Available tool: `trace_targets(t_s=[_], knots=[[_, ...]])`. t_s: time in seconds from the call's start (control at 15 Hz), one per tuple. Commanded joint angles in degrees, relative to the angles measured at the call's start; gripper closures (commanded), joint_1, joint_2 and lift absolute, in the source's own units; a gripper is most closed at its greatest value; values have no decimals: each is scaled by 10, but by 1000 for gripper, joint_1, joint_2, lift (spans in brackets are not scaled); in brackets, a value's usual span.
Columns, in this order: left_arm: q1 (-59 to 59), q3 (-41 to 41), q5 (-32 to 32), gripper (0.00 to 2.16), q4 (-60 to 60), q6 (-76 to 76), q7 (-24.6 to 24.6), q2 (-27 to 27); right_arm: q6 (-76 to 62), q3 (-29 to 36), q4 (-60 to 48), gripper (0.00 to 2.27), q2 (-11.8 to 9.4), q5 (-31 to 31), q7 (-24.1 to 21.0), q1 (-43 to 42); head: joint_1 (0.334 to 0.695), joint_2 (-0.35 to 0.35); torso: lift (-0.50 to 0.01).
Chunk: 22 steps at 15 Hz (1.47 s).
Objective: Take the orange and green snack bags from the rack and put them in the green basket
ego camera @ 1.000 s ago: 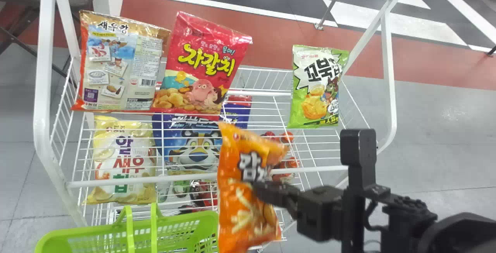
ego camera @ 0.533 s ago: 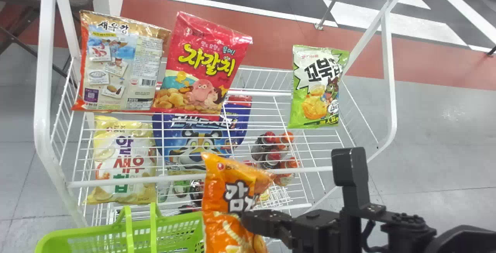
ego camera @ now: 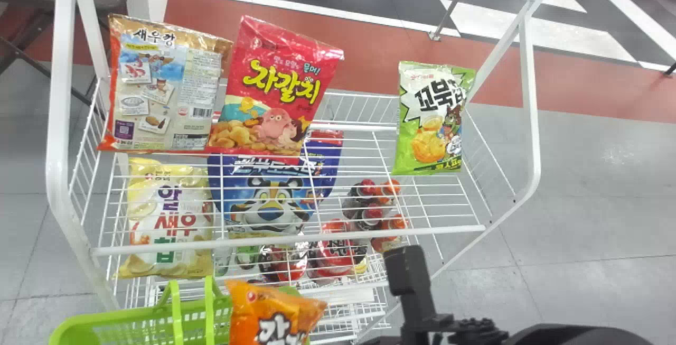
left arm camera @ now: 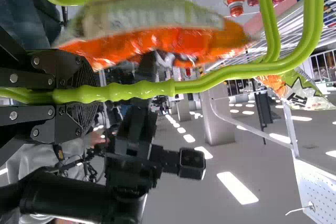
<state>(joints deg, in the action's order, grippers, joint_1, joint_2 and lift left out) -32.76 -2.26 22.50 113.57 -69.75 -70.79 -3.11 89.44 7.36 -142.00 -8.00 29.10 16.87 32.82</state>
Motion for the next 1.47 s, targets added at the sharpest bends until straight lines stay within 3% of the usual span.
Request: trace_targets(t_s=[0.0, 0.27, 0.67, 0.73, 0.8, 0.87, 1.4], knots=[[0, 2, 0, 2145, 2, -2, -1, -1, 6, -41, 35, 2219, 0, -18, 0, -10, 695, -350, 0], [0, 5, 0, 2148, 2, -4, -3, -2, 6, -104, 93, 2219, 1, -59, 8, -29, 695, -321, 0], [0, 9, 0, 2148, 6, -5, -3, -3, -62, -130, 157, 2179, -1, -92, 32, -41, 695, -260, 0], [0, 9, 0, 2145, 7, -5, -3, -4, -74, -130, 167, 1851, -2, -95, 33, -43, 695, -254, 0], [0, 9, 0, 2148, 7, -5, -3, -3, -79, -130, 170, 758, -2, -106, 40, -43, 695, -252, 0], [1, 9, 0, 2148, 7, -5, -2, -3, -77, -130, 169, -2, -4, -113, 44, -43, 695, -251, 0], [1, 8, 0, 2145, 4, -4, -1, -3, -107, -67, 60, 63, -5, -131, 53, -28, 695, -340, 0]])
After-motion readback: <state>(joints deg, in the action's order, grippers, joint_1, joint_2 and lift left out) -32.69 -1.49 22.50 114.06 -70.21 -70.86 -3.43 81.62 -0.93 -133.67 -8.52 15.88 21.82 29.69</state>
